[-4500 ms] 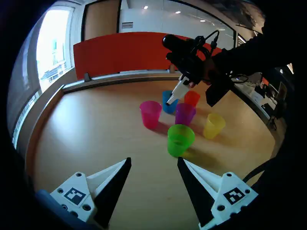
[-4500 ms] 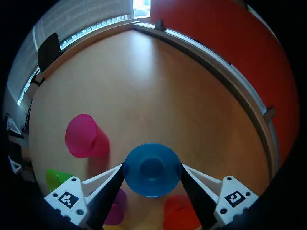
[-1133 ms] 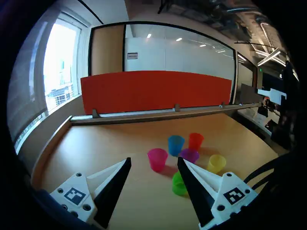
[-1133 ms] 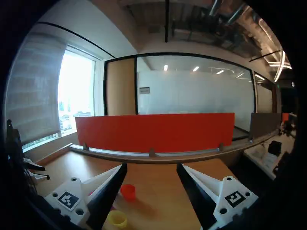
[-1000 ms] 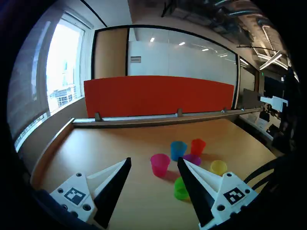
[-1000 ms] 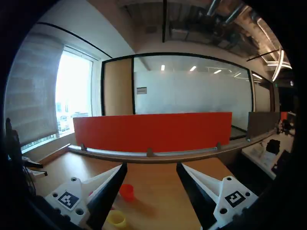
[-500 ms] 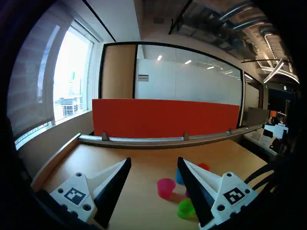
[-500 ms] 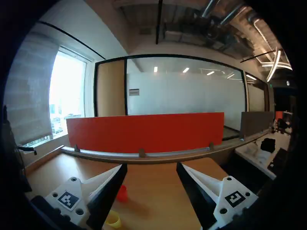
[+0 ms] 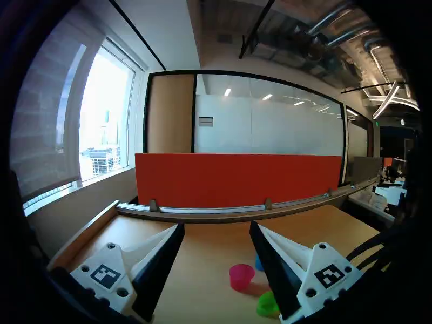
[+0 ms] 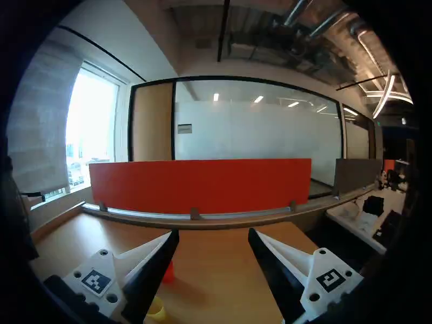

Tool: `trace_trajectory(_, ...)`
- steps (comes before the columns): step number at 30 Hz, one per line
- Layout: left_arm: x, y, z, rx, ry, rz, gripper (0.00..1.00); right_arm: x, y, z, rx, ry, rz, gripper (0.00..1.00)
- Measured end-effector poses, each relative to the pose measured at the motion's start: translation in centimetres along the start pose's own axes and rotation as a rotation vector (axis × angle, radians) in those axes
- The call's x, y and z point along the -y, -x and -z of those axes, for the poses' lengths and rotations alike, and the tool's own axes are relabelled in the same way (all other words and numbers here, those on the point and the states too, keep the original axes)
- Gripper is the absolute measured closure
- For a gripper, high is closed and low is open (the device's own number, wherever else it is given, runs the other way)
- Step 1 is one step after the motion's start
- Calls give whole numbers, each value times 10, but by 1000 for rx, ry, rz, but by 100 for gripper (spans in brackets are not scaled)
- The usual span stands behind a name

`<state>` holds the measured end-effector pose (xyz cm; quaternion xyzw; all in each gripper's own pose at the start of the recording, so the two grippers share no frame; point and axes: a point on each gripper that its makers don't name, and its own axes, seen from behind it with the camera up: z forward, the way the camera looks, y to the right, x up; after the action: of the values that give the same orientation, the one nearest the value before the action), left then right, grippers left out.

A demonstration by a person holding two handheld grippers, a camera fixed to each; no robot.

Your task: Pour water

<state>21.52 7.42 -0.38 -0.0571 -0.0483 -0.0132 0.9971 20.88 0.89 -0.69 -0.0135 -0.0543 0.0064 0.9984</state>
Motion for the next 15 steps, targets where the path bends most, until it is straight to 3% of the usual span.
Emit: trace_trajectory(15, 13, 25, -17, -44, -34, 2, 11, 7, 5, 0, -12, 6, 29, 0)
